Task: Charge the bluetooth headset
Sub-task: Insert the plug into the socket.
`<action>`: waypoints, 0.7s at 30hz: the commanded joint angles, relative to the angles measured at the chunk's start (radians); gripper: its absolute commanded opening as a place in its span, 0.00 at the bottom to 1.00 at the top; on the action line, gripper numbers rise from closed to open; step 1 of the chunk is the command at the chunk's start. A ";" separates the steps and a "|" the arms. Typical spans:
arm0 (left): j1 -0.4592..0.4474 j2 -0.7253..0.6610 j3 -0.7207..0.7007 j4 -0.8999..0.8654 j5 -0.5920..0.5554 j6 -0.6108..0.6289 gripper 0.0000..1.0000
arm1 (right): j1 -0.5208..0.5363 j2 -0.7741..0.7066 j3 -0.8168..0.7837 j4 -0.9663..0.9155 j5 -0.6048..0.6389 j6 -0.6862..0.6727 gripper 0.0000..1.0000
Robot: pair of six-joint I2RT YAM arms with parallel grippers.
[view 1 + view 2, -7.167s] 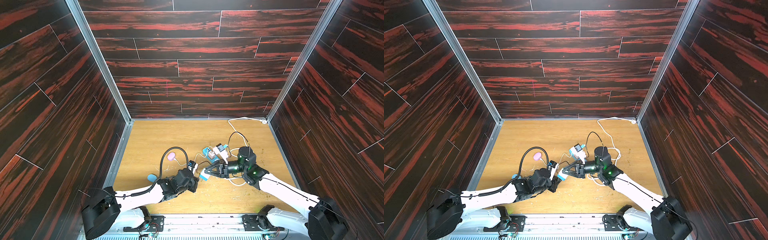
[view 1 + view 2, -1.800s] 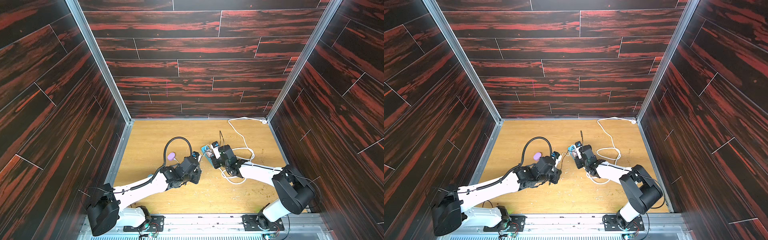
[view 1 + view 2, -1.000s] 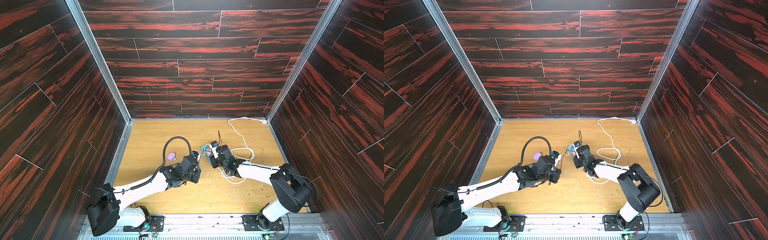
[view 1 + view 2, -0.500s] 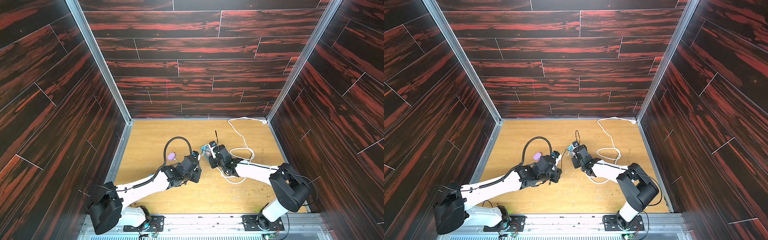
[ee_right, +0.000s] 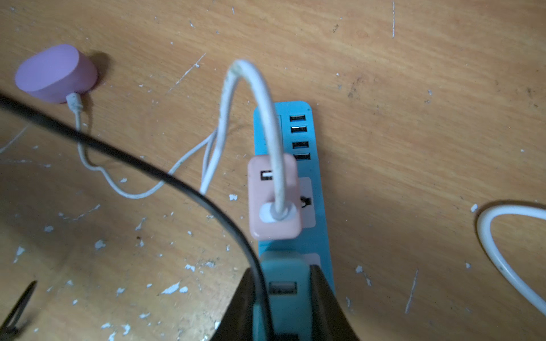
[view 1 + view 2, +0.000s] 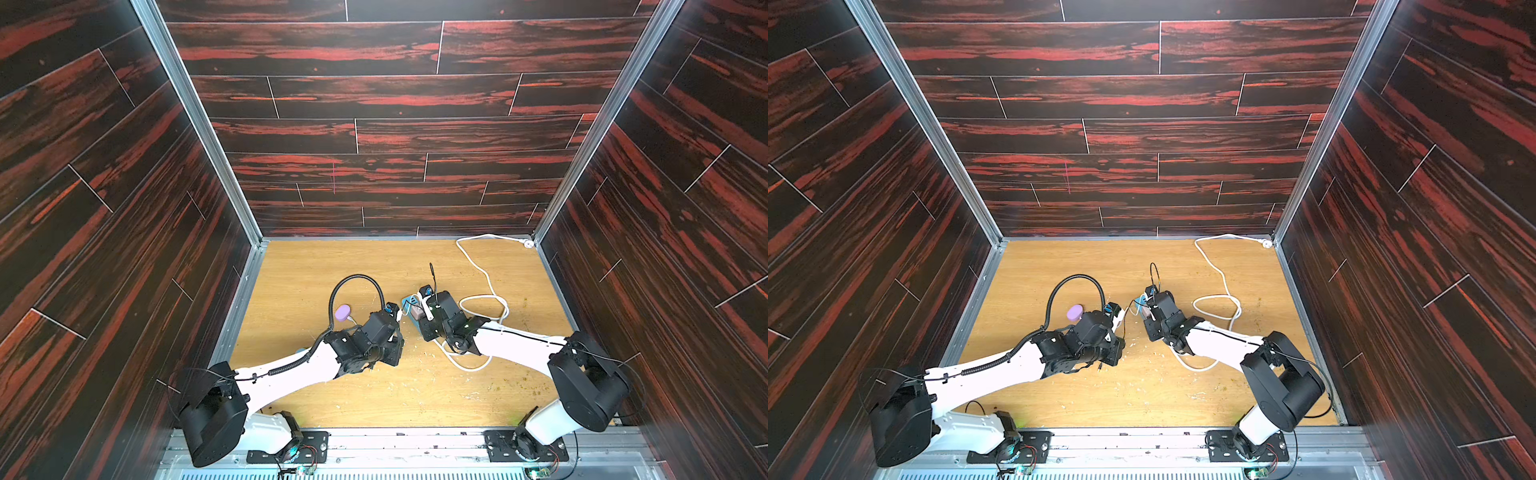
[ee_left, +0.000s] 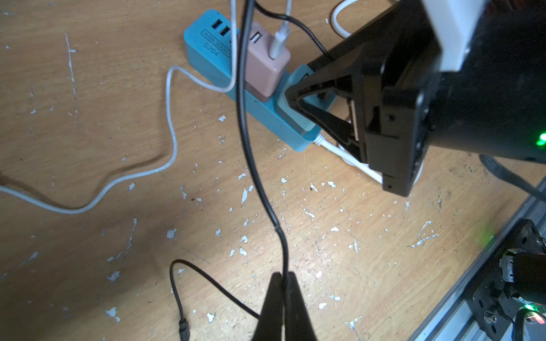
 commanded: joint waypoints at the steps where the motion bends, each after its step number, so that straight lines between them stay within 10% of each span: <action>1: 0.004 0.002 0.002 0.000 0.004 -0.003 0.02 | 0.011 -0.028 0.000 -0.064 -0.024 0.021 0.34; 15: 0.005 -0.002 0.005 -0.001 0.013 -0.001 0.03 | 0.010 -0.193 -0.049 -0.104 0.014 0.060 0.44; 21: 0.018 -0.001 0.040 -0.037 0.043 -0.015 0.03 | 0.012 -0.390 -0.164 -0.073 -0.155 0.090 0.39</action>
